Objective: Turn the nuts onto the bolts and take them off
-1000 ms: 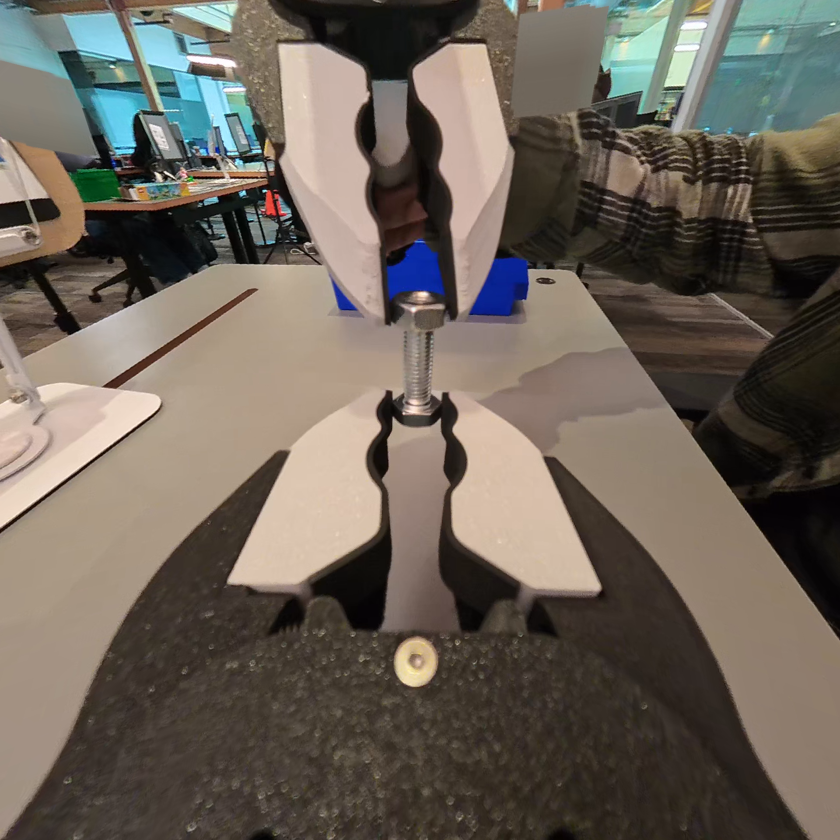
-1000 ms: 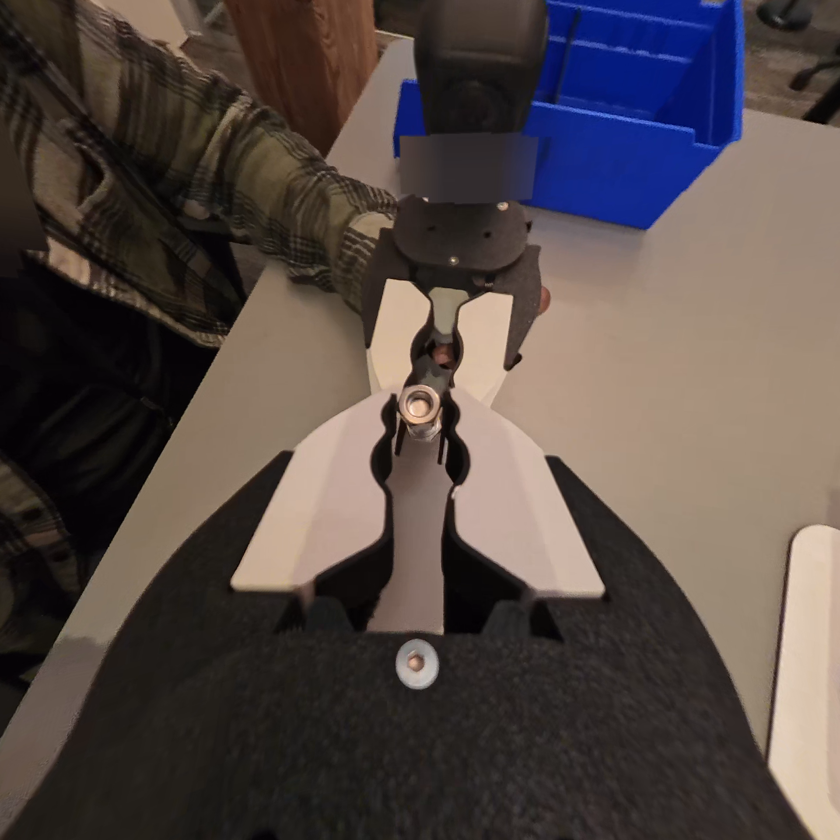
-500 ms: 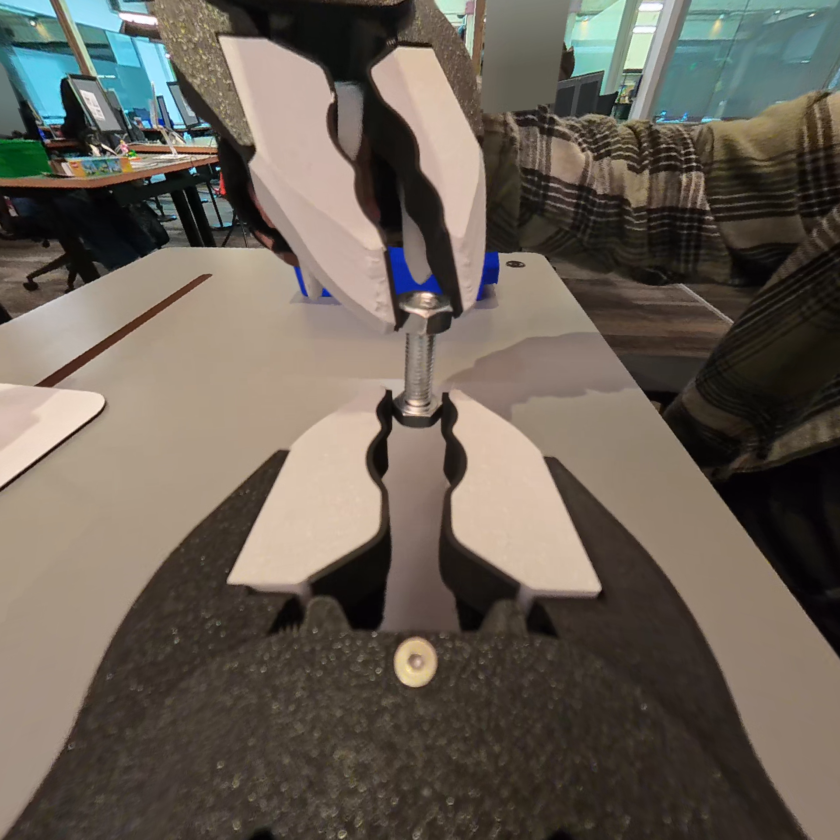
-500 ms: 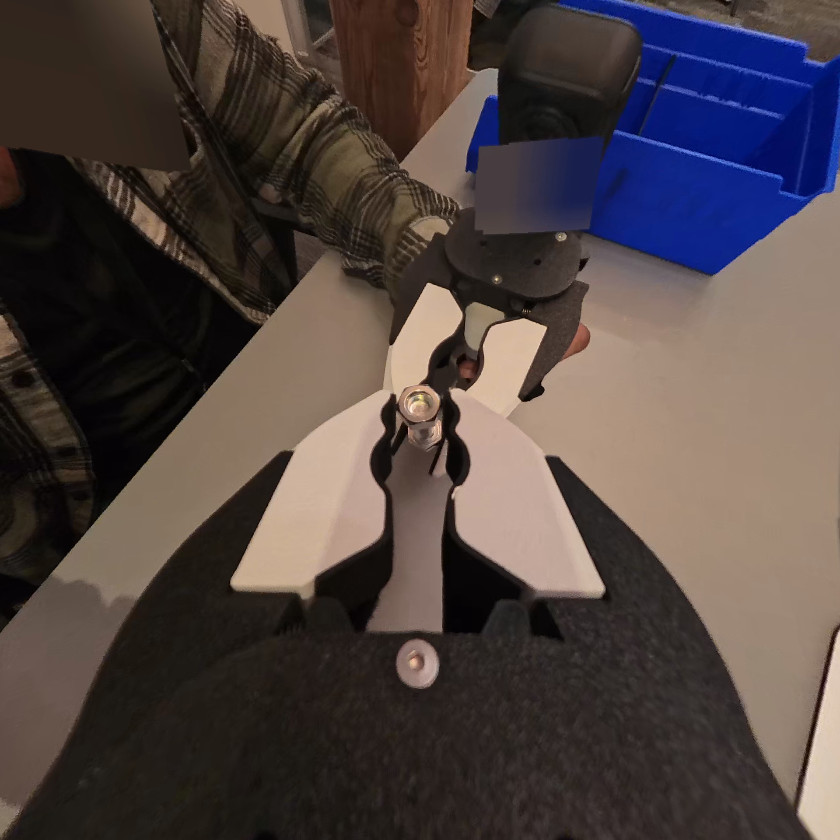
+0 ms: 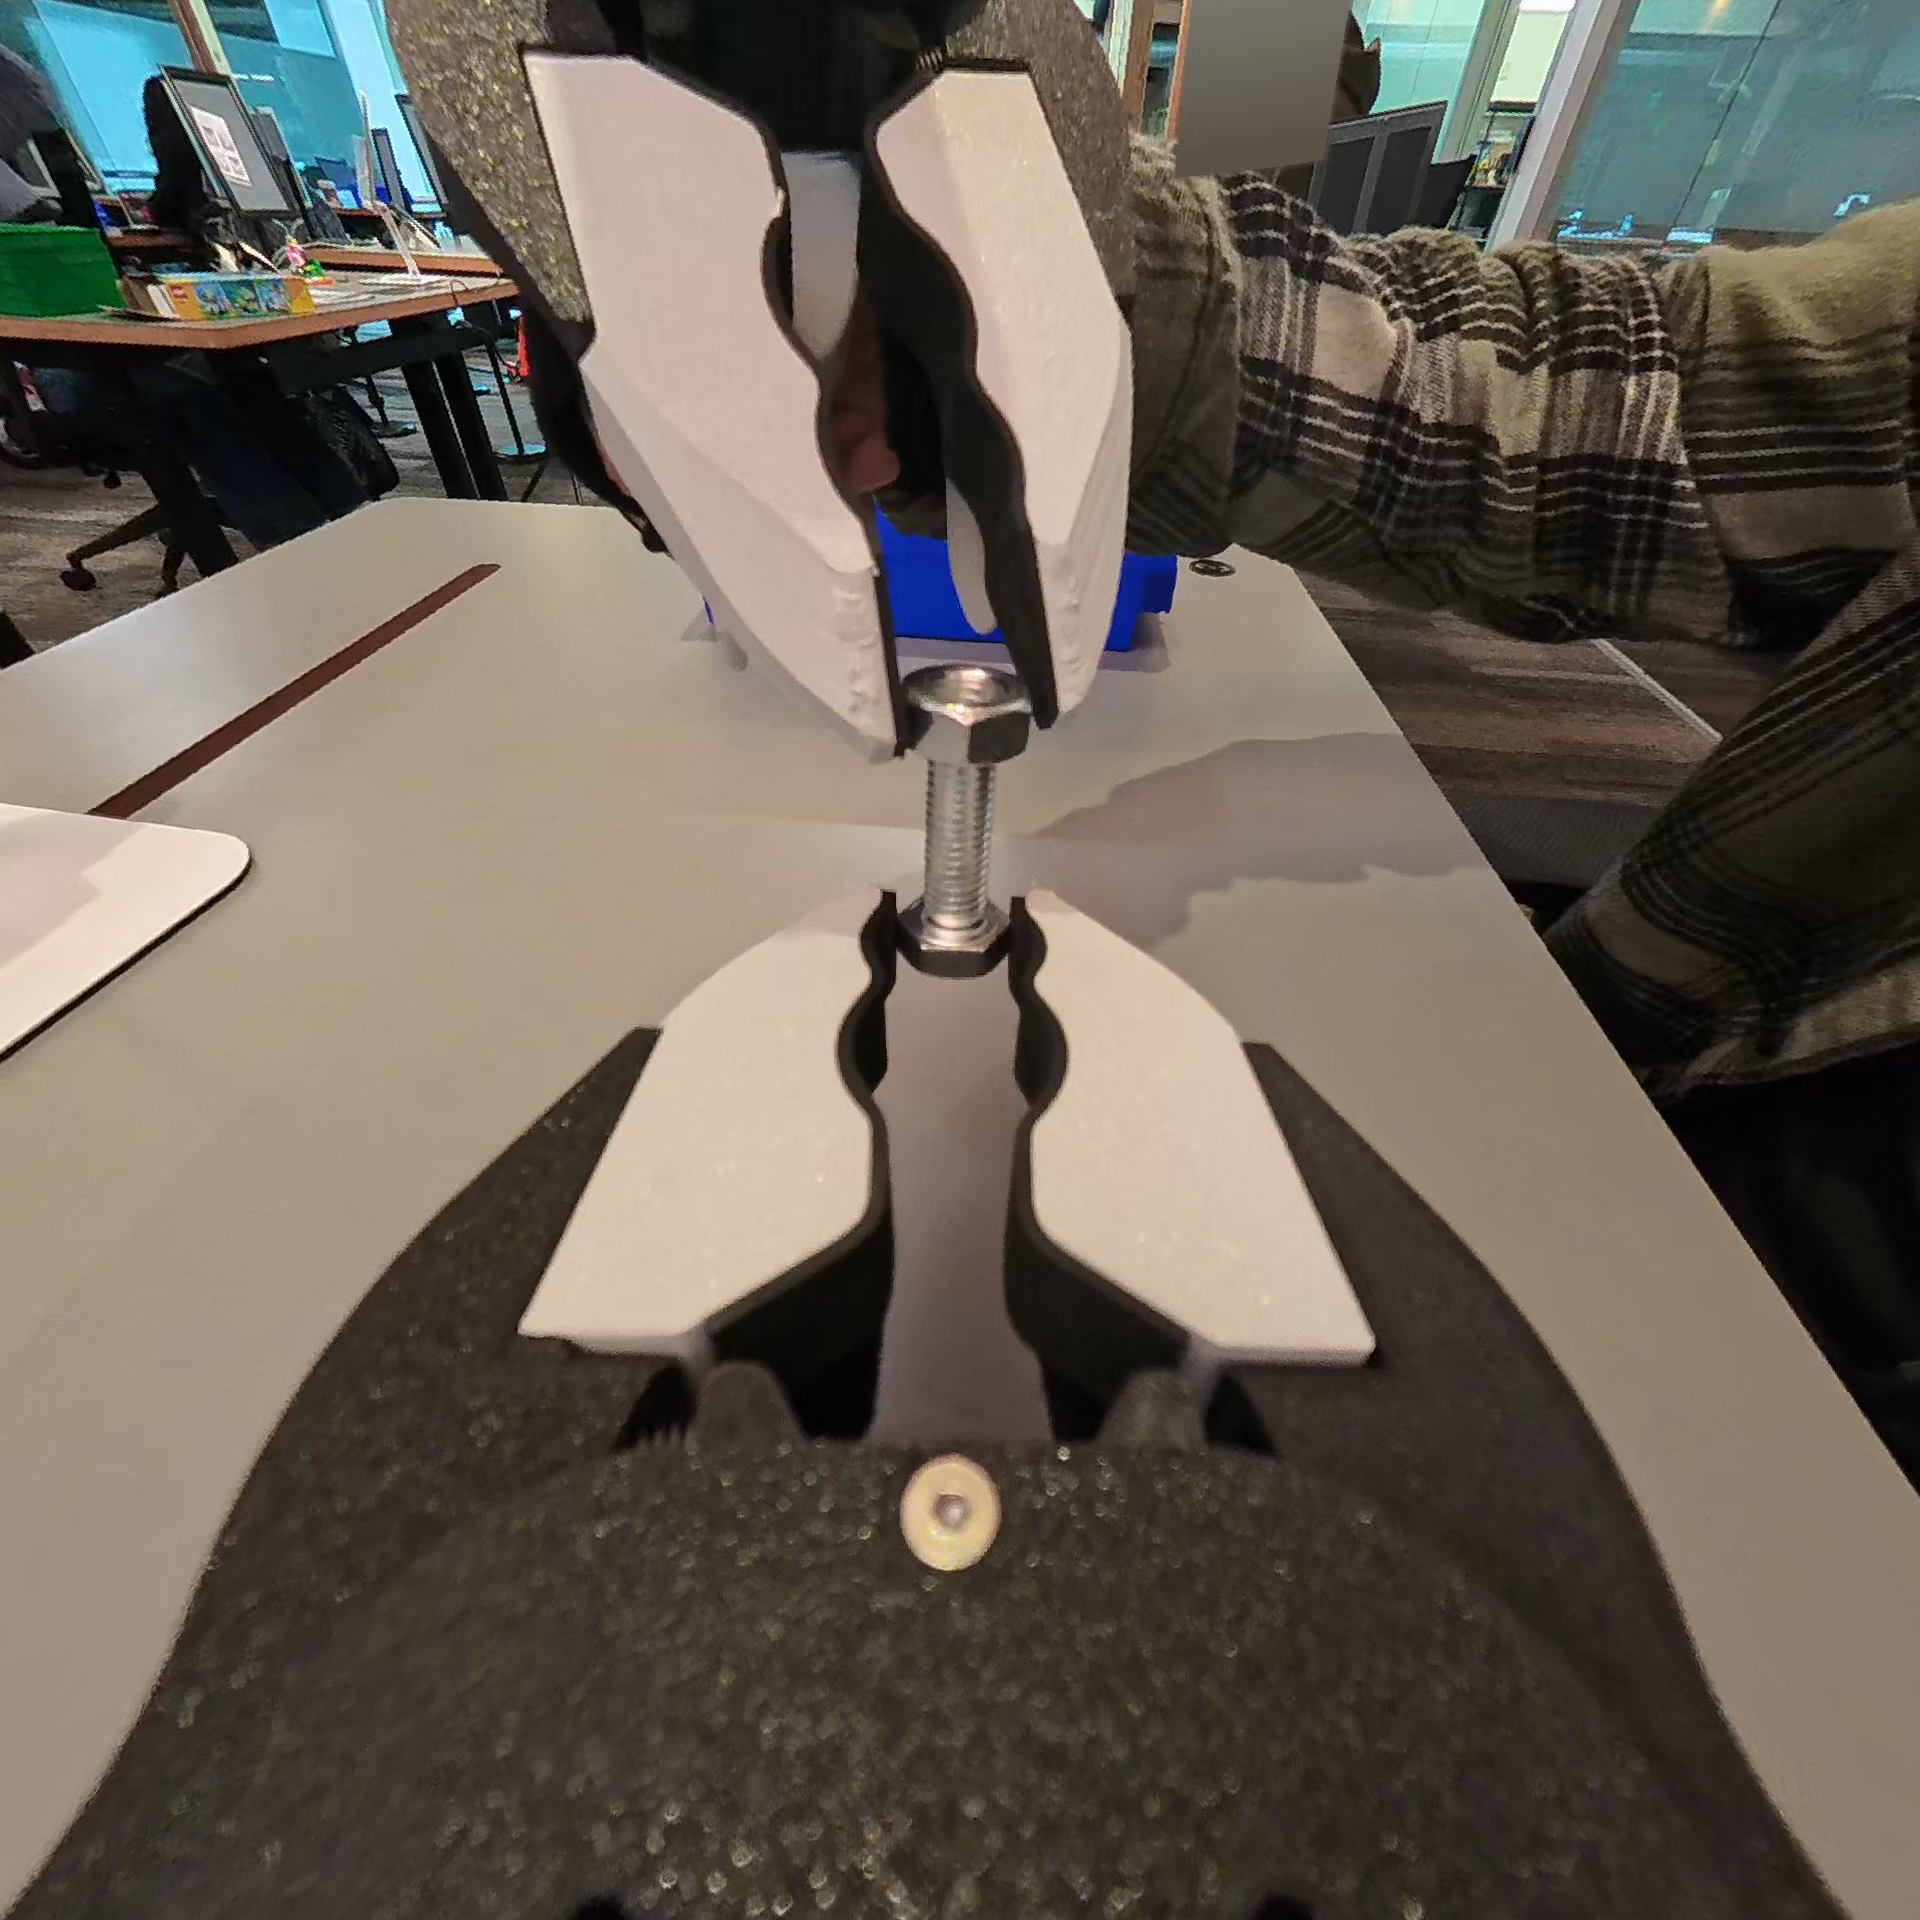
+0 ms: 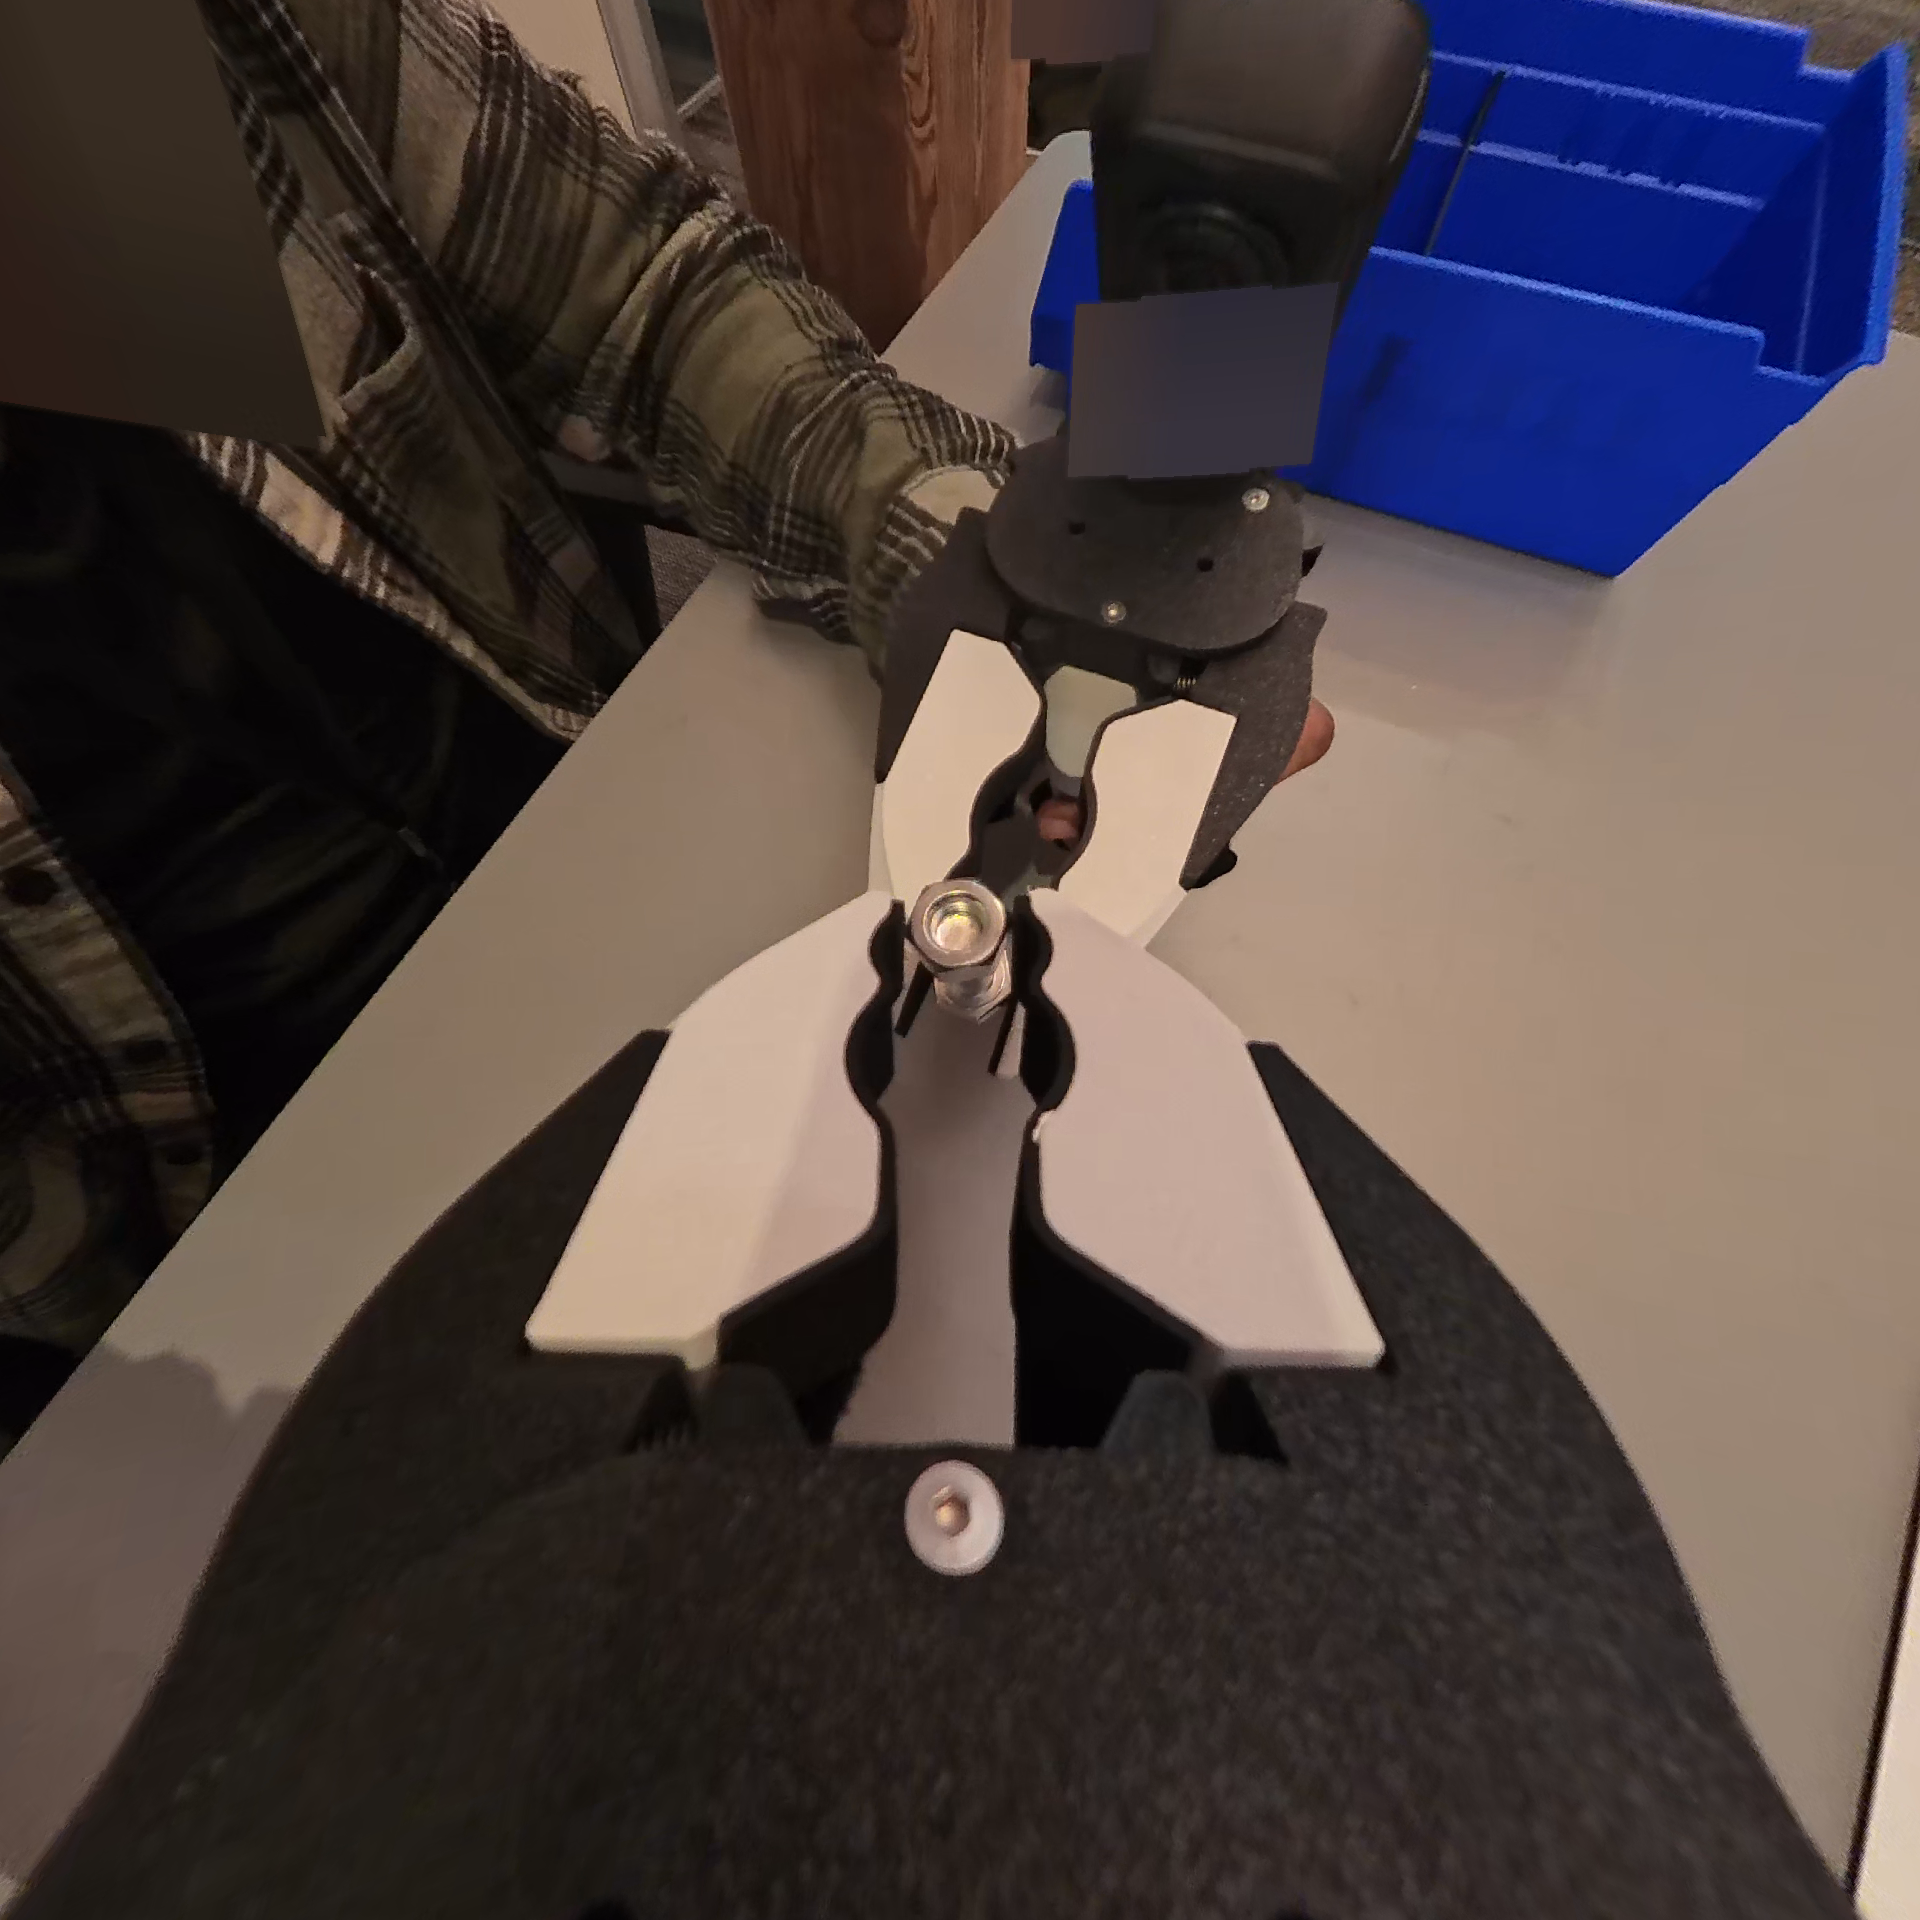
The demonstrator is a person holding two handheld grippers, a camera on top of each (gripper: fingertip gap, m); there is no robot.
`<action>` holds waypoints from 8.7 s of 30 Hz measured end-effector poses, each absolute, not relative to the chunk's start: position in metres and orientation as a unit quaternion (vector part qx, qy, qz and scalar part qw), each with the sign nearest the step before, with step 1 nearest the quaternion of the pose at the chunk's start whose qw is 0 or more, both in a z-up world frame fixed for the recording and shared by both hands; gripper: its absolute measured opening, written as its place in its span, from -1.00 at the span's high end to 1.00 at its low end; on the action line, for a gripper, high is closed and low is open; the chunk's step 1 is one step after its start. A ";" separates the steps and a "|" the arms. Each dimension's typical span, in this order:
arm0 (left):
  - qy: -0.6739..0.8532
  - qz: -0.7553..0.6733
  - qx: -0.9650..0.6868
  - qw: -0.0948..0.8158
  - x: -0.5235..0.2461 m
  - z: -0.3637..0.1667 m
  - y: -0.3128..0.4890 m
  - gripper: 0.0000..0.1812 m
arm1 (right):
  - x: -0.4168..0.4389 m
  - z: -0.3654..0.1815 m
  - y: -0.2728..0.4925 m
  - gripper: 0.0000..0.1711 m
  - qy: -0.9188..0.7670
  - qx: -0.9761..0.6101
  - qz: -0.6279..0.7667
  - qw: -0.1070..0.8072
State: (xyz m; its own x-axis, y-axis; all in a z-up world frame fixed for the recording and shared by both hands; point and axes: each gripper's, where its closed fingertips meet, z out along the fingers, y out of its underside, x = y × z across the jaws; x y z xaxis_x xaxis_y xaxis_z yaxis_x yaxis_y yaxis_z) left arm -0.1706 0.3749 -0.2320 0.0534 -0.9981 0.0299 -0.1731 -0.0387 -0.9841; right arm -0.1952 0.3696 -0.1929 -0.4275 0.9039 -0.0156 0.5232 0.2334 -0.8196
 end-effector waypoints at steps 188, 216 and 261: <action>0.520 -0.460 -0.525 0.493 -0.155 -0.218 0.355 0.78 | -0.197 -0.174 0.341 0.77 -0.576 -0.319 0.583 0.475; 0.511 -0.456 -0.540 0.488 -0.155 -0.222 0.360 0.78 | -0.194 -0.175 0.345 0.71 -0.560 -0.296 0.613 0.473; 0.452 -0.434 -0.585 0.516 -0.168 -0.222 0.386 0.78 | -0.198 -0.180 0.384 0.79 -0.473 -0.542 0.426 0.549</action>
